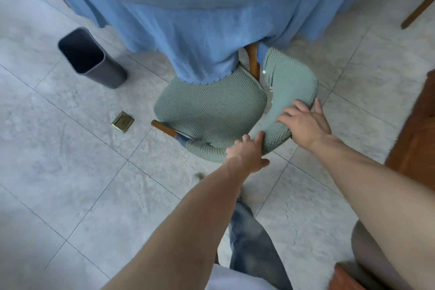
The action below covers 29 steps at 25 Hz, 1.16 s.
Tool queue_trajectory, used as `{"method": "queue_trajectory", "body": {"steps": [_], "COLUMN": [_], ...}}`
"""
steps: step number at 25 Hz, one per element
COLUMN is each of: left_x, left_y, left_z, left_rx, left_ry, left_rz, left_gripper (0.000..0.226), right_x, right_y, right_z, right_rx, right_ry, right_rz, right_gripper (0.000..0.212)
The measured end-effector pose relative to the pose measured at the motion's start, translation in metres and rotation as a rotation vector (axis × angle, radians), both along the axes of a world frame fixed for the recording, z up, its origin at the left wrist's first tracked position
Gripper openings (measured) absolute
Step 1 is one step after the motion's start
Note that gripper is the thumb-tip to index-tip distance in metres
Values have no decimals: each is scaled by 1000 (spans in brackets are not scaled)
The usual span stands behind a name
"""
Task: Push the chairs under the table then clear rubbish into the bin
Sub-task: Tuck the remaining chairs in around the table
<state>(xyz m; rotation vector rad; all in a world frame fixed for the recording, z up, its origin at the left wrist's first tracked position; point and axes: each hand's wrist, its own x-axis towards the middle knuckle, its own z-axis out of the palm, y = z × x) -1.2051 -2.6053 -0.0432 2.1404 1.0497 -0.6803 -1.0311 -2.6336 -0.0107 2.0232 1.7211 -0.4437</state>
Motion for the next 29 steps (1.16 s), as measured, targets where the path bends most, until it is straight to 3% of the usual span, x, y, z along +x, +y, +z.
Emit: {"method": "queue_trajectory", "body": {"steps": [8, 15, 20, 29], "left_x": [-5, -72, -142, -344], "left_y": [-15, -51, -61, -29], "left_z": [6, 16, 20, 7], "left_rx": [176, 213, 283, 338], "left_ry": [4, 57, 83, 131], "left_rz": [-61, -251, -327, -337], "left_gripper": [62, 66, 68, 61], "right_x": [-21, -83, -144, -339], "right_y": [-20, -73, -92, -95], "right_z": [-6, 9, 9, 1], "right_rx": [36, -35, -46, -1], "right_ry": [-159, -87, -18, 132], "right_rz": [92, 144, 154, 118], "right_gripper": [43, 33, 32, 34]}}
